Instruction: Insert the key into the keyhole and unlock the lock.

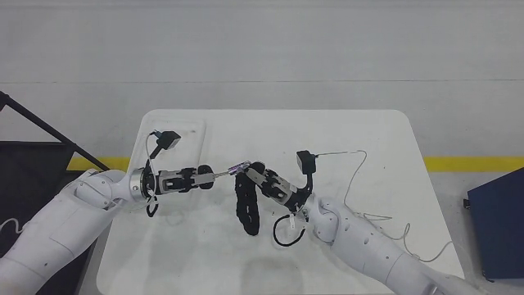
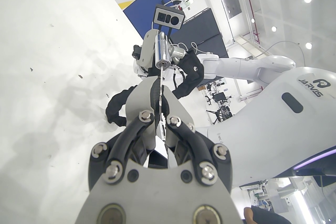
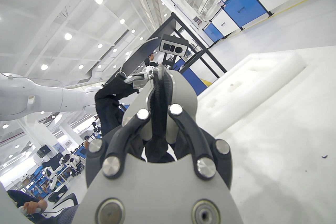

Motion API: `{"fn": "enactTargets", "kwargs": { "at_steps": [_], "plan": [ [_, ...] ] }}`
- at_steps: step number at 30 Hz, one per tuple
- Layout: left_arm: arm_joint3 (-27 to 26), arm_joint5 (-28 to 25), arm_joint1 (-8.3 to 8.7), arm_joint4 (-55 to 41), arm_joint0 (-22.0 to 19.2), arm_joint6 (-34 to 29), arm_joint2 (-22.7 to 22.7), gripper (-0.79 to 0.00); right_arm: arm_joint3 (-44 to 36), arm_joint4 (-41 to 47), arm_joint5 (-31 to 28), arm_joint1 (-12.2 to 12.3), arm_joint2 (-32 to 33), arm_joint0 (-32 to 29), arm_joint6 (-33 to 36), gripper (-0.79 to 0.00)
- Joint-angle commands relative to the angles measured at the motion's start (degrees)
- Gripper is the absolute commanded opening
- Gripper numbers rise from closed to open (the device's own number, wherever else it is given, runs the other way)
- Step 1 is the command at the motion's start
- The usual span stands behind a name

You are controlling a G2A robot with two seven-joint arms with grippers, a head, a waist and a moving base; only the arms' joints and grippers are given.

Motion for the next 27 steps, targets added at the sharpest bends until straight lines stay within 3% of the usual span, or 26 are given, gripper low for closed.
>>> {"fn": "enactTargets", "kwargs": {
  "at_steps": [1, 27],
  "plan": [
    [-0.16, -0.14, 0.06, 0.05, -0.12, 0.15, 0.25, -0.785, 0.0, 0.0, 0.0, 0.0, 0.0, 0.0, 0.0, -0.785],
    [-0.23, -7.24, 1.87, 7.0, -1.34, 7.26, 2.52, -0.785, 0.0, 0.0, 0.0, 0.0, 0.0, 0.0, 0.0, -0.785]
  ]
}}
